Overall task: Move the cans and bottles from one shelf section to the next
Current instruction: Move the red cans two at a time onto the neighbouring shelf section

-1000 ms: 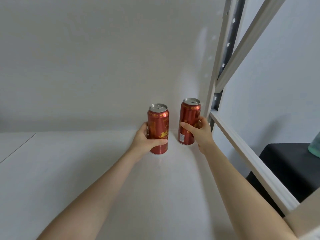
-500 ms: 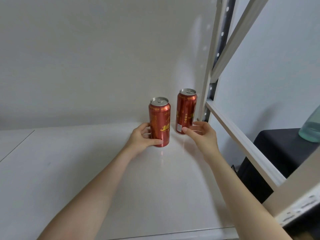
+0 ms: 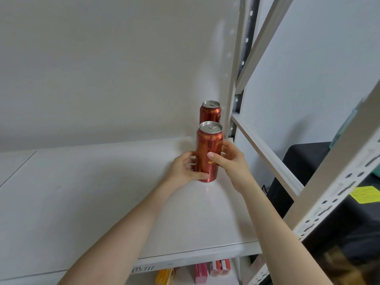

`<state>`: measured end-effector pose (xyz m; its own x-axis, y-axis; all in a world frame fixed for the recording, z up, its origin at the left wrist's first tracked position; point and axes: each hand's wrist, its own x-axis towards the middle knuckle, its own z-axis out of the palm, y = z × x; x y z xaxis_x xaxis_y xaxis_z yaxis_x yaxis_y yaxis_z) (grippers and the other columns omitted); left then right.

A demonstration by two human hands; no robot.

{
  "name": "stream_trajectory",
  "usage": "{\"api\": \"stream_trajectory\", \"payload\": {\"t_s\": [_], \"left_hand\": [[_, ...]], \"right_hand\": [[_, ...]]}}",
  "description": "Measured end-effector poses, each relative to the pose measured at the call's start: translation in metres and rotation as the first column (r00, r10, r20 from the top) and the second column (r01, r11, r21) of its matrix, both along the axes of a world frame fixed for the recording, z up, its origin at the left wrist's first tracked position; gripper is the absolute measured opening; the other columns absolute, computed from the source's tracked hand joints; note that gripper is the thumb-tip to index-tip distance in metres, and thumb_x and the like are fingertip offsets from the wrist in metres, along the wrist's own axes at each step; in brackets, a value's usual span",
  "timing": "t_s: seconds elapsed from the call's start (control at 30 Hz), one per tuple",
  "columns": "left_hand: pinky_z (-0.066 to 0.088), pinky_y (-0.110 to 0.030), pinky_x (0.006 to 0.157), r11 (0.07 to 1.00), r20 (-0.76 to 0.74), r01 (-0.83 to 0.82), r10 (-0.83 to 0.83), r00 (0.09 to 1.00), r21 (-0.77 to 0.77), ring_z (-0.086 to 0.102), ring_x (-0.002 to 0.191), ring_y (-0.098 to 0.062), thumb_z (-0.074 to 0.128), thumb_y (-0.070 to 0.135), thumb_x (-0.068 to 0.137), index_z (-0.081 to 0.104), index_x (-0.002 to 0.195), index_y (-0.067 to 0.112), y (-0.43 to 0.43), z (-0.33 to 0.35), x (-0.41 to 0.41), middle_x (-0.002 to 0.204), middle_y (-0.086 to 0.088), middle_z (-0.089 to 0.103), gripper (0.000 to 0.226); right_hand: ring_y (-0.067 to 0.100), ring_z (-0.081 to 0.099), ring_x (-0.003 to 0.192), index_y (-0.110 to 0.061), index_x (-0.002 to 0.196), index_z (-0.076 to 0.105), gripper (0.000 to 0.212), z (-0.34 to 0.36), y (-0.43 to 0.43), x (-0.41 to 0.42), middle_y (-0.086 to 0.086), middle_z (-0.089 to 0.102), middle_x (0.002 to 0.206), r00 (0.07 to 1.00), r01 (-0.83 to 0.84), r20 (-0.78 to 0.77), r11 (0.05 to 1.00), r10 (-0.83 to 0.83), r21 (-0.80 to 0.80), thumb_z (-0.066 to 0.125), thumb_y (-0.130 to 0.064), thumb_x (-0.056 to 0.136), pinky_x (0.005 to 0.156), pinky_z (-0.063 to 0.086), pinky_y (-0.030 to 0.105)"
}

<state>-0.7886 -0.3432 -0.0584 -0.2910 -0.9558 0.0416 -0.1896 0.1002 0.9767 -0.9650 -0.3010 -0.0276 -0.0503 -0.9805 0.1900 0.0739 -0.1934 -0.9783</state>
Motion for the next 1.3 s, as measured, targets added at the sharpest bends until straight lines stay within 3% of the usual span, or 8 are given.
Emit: {"api": "stream_trajectory", "payload": {"t_s": [0.2, 0.37, 0.5, 0.67, 1.1, 1.3], "left_hand": [[0.058, -0.029, 0.079, 1.0, -0.016, 0.019, -0.019, 1.0, 0.003, 0.071, 0.099, -0.025, 0.089, -0.004, 0.062, 0.059, 0.124, 0.012, 0.0, 0.002, -0.018, 0.111, -0.011, 0.069, 0.071], [0.056, -0.02, 0.071, 1.0, -0.035, -0.001, 0.001, 0.999, 0.01, 0.072, 0.088, -0.013, 0.089, -0.004, 0.063, 0.062, 0.121, 0.015, -0.011, 0.001, -0.031, 0.106, -0.007, 0.071, 0.067], [0.059, -0.031, 0.08, 0.999, -0.05, -0.037, 0.038, 0.998, 0.018, 0.071, 0.098, -0.026, 0.087, -0.006, 0.064, 0.061, 0.125, 0.008, -0.022, 0.003, -0.035, 0.112, -0.013, 0.071, 0.069], [0.057, -0.045, 0.091, 0.997, -0.057, -0.072, 0.074, 0.996, 0.035, 0.07, 0.102, -0.032, 0.086, -0.008, 0.064, 0.059, 0.127, 0.004, -0.033, 0.007, -0.037, 0.114, -0.019, 0.07, 0.07], [0.059, -0.035, 0.084, 0.997, -0.026, -0.08, 0.08, 0.996, 0.018, 0.071, 0.1, -0.028, 0.086, -0.007, 0.065, 0.057, 0.124, 0.007, -0.045, 0.013, -0.036, 0.112, -0.017, 0.071, 0.067], [0.059, -0.033, 0.083, 0.994, 0.02, -0.11, 0.109, 0.994, 0.027, 0.072, 0.098, -0.027, 0.087, -0.003, 0.067, 0.057, 0.124, 0.002, -0.042, 0.013, -0.037, 0.112, -0.017, 0.071, 0.064]], "right_hand": [[0.017, 0.07, 0.103, -0.02, 0.126, 0.062, 0.057, -0.005, 0.0, -0.011, 0.003, 0.072, 0.113, 0.998, 0.037, 0.047, 0.999, -0.037, -0.013, 0.081, -0.028, 0.073, 0.085, 0.058, 0.032], [0.016, 0.07, 0.103, -0.02, 0.127, 0.062, 0.057, -0.006, -0.013, -0.018, 0.0, 0.073, 0.112, 0.995, 0.057, 0.085, 0.998, -0.054, -0.026, 0.08, -0.029, 0.074, 0.078, 0.058, 0.027], [0.017, 0.071, 0.102, -0.016, 0.129, 0.06, 0.055, -0.002, -0.025, -0.018, 0.006, 0.071, 0.116, 0.993, 0.041, 0.116, 0.999, -0.038, -0.025, 0.08, -0.024, 0.078, 0.075, 0.057, 0.024], [0.016, 0.071, 0.099, -0.016, 0.126, 0.062, 0.045, 0.001, -0.04, -0.018, 0.007, 0.071, 0.115, 0.992, 0.024, 0.128, 0.999, -0.021, -0.021, 0.077, -0.015, 0.084, 0.072, 0.057, 0.023], [0.017, 0.071, 0.1, -0.017, 0.129, 0.06, 0.048, 0.0, -0.058, -0.021, 0.007, 0.069, 0.117, 0.996, 0.032, 0.086, 0.999, -0.032, -0.006, 0.077, -0.017, 0.084, 0.076, 0.058, 0.026], [0.014, 0.07, 0.101, -0.015, 0.127, 0.06, 0.048, -0.002, -0.059, -0.02, 0.001, 0.071, 0.114, 0.995, 0.089, 0.041, 0.996, -0.089, 0.016, 0.079, -0.02, 0.083, 0.073, 0.056, 0.019]]}}
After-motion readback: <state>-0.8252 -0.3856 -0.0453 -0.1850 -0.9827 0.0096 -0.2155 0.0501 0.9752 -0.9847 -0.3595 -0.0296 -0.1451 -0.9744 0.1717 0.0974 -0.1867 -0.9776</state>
